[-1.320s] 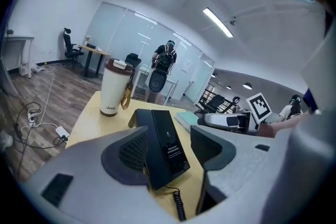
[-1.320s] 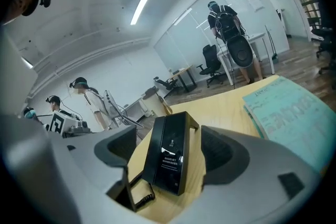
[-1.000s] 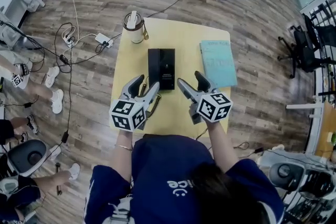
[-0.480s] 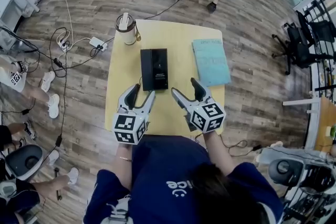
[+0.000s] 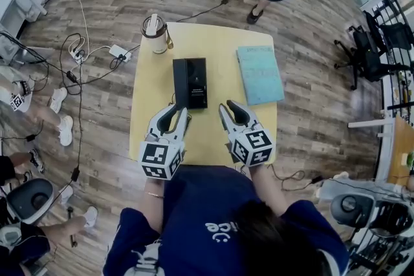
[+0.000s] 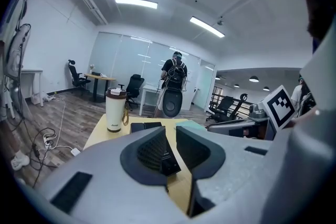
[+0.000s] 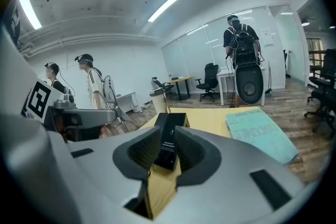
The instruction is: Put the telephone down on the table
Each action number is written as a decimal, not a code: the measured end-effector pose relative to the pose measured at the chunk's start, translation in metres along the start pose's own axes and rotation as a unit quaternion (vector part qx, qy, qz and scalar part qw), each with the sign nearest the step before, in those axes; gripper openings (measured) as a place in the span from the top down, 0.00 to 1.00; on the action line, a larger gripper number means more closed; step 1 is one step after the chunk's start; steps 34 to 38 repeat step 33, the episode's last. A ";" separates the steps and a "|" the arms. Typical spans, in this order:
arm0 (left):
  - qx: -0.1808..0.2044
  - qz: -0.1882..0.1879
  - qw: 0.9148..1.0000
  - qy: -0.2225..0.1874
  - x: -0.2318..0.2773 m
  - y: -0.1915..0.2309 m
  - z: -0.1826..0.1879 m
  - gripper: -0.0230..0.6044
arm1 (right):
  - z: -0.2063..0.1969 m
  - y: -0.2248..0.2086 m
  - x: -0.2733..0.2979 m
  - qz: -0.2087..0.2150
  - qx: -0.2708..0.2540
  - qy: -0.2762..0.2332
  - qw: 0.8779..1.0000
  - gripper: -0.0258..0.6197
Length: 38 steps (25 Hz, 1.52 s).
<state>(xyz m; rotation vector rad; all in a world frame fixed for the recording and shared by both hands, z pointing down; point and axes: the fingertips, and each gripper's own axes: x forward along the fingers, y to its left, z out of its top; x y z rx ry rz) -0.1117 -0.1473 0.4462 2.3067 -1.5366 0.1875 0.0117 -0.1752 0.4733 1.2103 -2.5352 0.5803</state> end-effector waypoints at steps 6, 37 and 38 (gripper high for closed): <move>-0.006 -0.009 1.000 0.003 0.003 0.003 -0.001 0.96 | -0.003 0.002 0.002 0.000 -0.004 0.005 1.000 0.95; 0.000 -0.053 0.998 0.019 0.017 -0.018 -0.009 0.96 | -0.010 0.014 0.007 0.002 -0.025 0.013 1.000 0.95; 0.000 -0.053 0.998 0.019 0.017 -0.018 -0.009 0.96 | -0.010 0.014 0.007 0.002 -0.025 0.013 1.000 0.95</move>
